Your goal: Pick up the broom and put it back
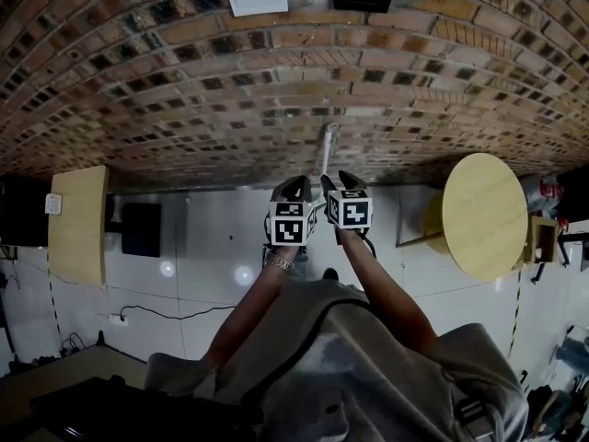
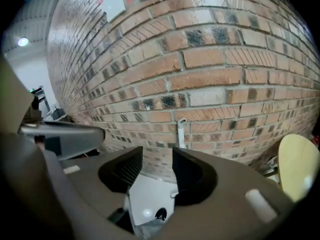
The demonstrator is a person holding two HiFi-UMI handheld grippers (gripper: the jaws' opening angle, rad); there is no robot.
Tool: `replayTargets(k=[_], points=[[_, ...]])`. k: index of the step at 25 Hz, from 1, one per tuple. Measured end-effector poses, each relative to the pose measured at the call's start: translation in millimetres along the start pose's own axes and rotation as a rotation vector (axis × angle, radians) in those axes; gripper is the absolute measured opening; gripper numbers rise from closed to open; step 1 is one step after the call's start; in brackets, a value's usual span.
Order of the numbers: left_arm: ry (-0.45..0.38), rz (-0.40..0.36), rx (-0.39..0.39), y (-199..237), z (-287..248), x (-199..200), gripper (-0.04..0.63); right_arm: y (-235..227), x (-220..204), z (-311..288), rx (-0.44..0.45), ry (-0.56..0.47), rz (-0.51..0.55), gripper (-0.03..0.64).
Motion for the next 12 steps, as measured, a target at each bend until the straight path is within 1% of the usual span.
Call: replayTargets(k=[3,6,7,9,10,12], points=[[0.022,-0.005,0.013,-29.8,19.7,-30.5,-0.006,-0.9,-14.5,36.2,0.020,-0.032,0.013,0.176],[0.058,-0.003,0.010,-56.5,38.9,-60.5,-0.006,-2.6,-37.7,65.5,0.050,-0.025,-0.013,0.160],[0.060,-0.004,0.010,-62.5,44.7,-65.5,-0.006,-1.4,-43.3,74.1,0.065,-0.022,-0.021,0.143],[0.050,-0.012,0.012,-68.2,53.4,-67.1,-0.006,5.2,-47.6,88.6,0.098,-0.030,-0.023,0.068],[0.042,-0.018,0.011,-68.8,56.6,-65.2,-0.006,9.7,-47.5,94.8,0.112,-0.039,-0.020,0.043],[0.028,-0.025,0.003,-68.9,61.2,-61.7,-0.006,18.1,-47.0,105.9,0.126,-0.055,-0.013,0.031]])
Point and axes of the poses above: the fingertips, and each gripper's own axes: z backward along the fingers, y to its left, x out of its top, the point moved 10 cm from there along z, backward along the fingers, and after that the axes turned 4 degrees about -x, right-handed, at the moved point
